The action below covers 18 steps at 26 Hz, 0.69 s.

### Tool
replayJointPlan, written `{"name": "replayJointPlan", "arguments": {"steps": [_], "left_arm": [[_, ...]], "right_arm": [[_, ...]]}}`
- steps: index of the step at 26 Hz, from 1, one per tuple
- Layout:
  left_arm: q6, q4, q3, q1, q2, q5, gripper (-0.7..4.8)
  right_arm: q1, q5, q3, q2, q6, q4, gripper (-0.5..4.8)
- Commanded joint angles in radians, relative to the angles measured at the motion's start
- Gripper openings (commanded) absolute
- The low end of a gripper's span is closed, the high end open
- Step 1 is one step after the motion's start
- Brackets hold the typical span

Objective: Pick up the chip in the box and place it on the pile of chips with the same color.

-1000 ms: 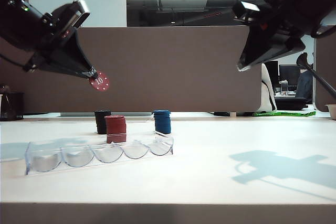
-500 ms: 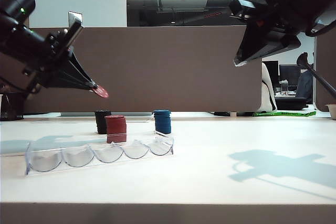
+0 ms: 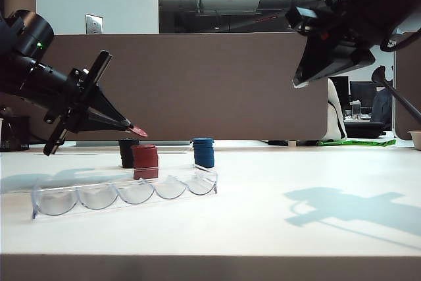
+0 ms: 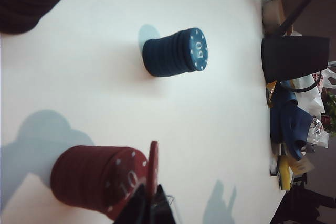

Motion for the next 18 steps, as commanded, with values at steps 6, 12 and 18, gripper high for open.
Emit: {"name": "replayJointPlan", "arguments": {"steps": [6,12,18], "left_arm": [[-0.026,0.051,0.004,-0.001,-0.004,0.031,-0.06],[-0.026,0.047,0.004,-0.001,-0.004,0.026,-0.06],[-0.026,0.048,0.004,-0.001,0.005,0.004,-0.06]], "right_arm": [[-0.004,0.001,0.003,0.012,-0.007,0.055,-0.06],[-0.004,0.001,0.003,0.025,-0.007,0.069,-0.06],[-0.004,0.001,0.003,0.032,-0.007,0.074,-0.06]]}}
